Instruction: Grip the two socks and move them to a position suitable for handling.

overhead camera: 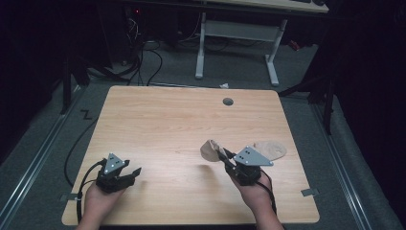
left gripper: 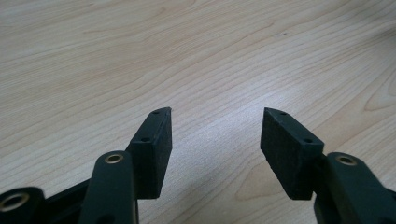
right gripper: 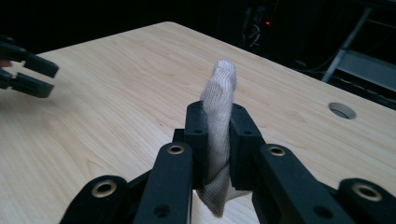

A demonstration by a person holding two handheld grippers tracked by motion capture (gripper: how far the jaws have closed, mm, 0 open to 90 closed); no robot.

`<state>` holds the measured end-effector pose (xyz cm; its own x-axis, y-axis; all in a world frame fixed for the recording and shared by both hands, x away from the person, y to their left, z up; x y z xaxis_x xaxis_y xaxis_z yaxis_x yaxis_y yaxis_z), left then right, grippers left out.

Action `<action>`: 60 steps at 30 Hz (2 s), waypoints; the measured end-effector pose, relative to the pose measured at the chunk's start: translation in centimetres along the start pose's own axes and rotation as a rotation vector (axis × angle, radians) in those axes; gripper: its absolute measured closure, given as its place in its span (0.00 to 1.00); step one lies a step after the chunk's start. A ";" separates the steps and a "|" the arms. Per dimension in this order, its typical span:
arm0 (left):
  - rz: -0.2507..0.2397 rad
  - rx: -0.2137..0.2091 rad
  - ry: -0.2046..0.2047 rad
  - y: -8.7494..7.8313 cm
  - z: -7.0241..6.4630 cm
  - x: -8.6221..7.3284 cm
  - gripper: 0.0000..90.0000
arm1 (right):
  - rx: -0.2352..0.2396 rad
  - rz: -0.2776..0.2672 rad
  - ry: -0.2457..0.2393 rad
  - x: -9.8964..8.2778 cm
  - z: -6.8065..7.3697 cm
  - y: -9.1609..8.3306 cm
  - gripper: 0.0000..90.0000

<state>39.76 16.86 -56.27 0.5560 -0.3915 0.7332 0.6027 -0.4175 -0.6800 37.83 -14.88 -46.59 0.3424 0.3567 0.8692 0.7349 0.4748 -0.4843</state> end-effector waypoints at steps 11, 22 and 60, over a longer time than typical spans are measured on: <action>-0.003 -0.006 0.002 -0.1 -0.1 0.1 0.49 | 0.121 -0.001 -0.059 0.3 4.9 1.6 0.89; -0.014 -0.010 -0.003 -0.2 -0.1 0.2 0.49 | 0.228 0.025 -0.123 0.1 9.6 2.3 0.89; 0.084 -0.156 0.316 3.3 -12.4 0.3 0.76 | 0.271 0.231 -0.016 -5.1 8.3 7.0 0.82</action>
<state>34.82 5.20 -58.28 0.3812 -0.6536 0.6539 0.4540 -0.4838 -0.7482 36.37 -6.74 -55.21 0.4708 0.4913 0.7328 0.4559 0.5756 -0.6788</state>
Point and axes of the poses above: each handheld gripper's, and its own axes: y roughly forward along the jaws, x roughly out of its top, z roughly to its left, the point moved 9 cm from there along y, roughly forward along the jaws, and after that the axes turned 5 degrees about z, right-handed, at the moved point
